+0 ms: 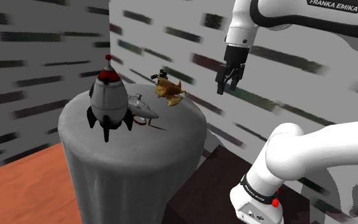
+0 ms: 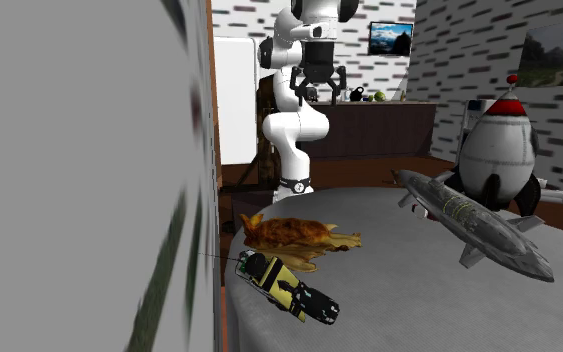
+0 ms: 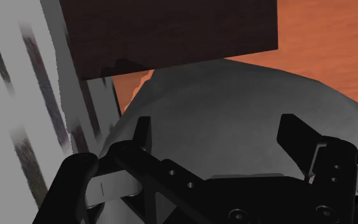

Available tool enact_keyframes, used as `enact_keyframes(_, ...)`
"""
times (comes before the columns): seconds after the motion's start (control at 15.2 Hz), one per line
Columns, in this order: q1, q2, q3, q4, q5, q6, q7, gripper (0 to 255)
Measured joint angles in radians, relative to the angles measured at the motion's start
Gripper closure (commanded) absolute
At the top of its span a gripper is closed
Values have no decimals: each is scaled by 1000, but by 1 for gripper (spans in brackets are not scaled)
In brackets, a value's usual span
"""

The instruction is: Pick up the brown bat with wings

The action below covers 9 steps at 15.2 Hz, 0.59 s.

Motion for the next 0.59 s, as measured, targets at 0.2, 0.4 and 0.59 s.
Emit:
enact_keyframes(0.2,-1,22,-19,-2,-15,33,-27,0)
enact_keyframes(0.4,-6,79,-71,-6,-52,114,-97,0)
enact_keyframes(0.59,-5,138,-116,-25,-78,215,-161,0)
